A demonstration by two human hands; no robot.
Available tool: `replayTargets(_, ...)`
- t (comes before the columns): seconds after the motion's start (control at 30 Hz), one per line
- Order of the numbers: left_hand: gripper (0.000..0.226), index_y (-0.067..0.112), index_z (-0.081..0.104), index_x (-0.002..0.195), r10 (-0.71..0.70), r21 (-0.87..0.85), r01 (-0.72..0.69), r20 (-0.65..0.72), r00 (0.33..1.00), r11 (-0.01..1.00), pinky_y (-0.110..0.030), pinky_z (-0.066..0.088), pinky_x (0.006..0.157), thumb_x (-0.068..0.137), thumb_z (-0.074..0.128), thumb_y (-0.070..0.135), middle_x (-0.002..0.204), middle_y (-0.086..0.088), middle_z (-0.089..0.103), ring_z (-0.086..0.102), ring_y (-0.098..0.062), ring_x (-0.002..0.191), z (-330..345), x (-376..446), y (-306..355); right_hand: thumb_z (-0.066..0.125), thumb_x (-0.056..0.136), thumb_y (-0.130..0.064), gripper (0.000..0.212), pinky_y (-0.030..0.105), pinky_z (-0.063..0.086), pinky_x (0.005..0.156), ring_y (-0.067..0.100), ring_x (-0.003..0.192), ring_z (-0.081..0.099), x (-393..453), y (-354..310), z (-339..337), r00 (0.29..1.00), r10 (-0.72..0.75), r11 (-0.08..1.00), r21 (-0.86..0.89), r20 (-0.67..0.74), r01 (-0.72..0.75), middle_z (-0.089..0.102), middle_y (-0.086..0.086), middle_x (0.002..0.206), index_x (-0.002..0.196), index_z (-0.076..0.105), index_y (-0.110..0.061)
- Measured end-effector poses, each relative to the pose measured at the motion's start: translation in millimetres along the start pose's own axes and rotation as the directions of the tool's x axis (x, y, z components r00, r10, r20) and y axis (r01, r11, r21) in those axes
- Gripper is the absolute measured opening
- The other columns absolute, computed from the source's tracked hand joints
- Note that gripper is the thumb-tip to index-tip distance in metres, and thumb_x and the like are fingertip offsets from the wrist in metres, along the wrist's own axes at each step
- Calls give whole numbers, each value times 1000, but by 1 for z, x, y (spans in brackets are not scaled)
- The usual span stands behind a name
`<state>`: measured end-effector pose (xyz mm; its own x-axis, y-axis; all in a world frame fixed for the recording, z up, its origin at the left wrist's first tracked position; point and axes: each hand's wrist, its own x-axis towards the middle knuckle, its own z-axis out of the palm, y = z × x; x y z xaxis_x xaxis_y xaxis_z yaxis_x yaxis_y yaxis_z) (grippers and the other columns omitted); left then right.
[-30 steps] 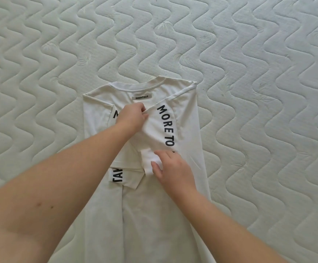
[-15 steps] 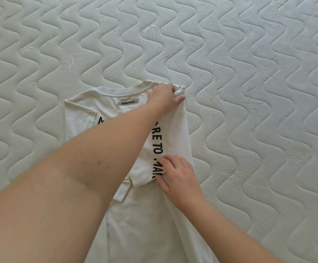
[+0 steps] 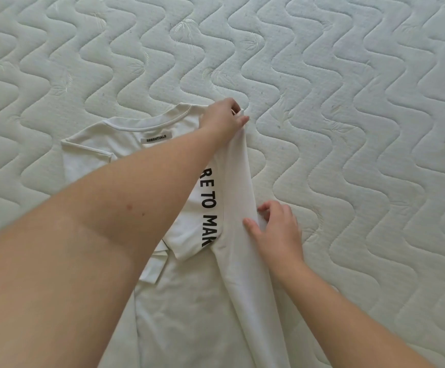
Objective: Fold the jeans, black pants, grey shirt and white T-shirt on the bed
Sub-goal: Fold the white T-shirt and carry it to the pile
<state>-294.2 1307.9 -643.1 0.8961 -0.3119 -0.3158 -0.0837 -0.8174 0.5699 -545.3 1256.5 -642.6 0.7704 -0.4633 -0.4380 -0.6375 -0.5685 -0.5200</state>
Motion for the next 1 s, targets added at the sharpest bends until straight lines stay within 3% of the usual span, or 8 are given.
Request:
replayTargets(0.1, 29, 23, 59, 116, 28, -72, -36, -110, 994, 997, -34, 46, 89, 93, 58, 40, 100, 7, 60, 58, -15, 100, -10, -15, -6, 67, 85, -45, 32, 37, 41, 94, 17, 106, 50, 5, 1, -1, 1000, 13, 1000, 26, 11, -14, 51, -6, 107, 107, 55, -26)
replayTargets(0.23, 20, 23, 58, 109, 57, -187, -98, -214, 975, 977, -25, 45, 74, 94, 58, 35, 94, 5, 60, 58, -11, 86, -20, -52, -16, 65, 84, -49, 33, 37, 40, 93, 19, 107, 50, 10, 2, 2, 999, 21, 1000, -13, 25, -21, 50, -4, 109, 107, 56, -28)
replayTargets(0.5, 24, 19, 53, 78, -96, -388, -16, -266, 959, 921, -14, 38, 57, 94, 57, 35, 64, 11, 52, 48, -2, 58, 5, -183, -31, 63, 85, -50, 33, 36, 34, 90, 25, 112, 48, -2, 1, 5, 999, 53, 995, -90, 12, -52, 52, 2, 112, 105, 59, -24)
replayTargets(0.6, 25, 23, 49, 73, -294, -480, 123, -299, 908, 868, -10, 36, 58, 94, 59, 34, 63, 10, 53, 51, 3, 60, 32, -254, -44, 64, 85, -49, 34, 37, 34, 93, 26, 114, 49, -23, 7, 5, 997, 76, 992, -102, 23, -74, 54, 3, 115, 107, 59, -22)
replayTargets(0.73, 13, 17, 60, 96, -499, -515, 394, -76, 863, 761, -14, 37, 64, 92, 63, 28, 79, 9, 61, 58, 1, 72, 70, -325, -53, 66, 85, -48, 35, 37, 35, 93, 28, 113, 51, -61, 25, 6, 992, 114, 988, -110, 46, -108, 58, 4, 115, 107, 59, -22)
replayTargets(0.8, 20, 17, 60, 107, -490, -541, 446, 71, 869, 712, -13, 42, 67, 90, 66, 26, 85, 10, 62, 59, -3, 76, 81, -338, -52, 65, 85, -48, 34, 38, 36, 94, 27, 112, 52, -79, 36, 6, 990, 124, 986, -123, 60, -116, 58, 4, 114, 106, 60, -22)
replayTargets(0.9, 19, 15, 63, 101, -448, -592, 501, 248, 859, 632, -26, 51, 77, 88, 69, 28, 93, 3, 68, 64, -10, 87, 83, -342, -46, 64, 85, -49, 32, 38, 37, 93, 26, 111, 54, -102, 54, 5, 988, 137, 981, -148, 71, -126, 60, 2, 111, 104, 62, -24)
replayTargets(1.0, 20, 16, 62, 98, -425, -656, 513, 307, 852, 554, -25, 52, 75, 85, 74, 24, 98, -1, 70, 65, -12, 89, 82, -347, -47, 63, 85, -51, 29, 39, 38, 92, 25, 111, 54, -119, 69, 3, 984, 155, 977, -159, 87, -140, 61, 2, 110, 100, 64, -25)
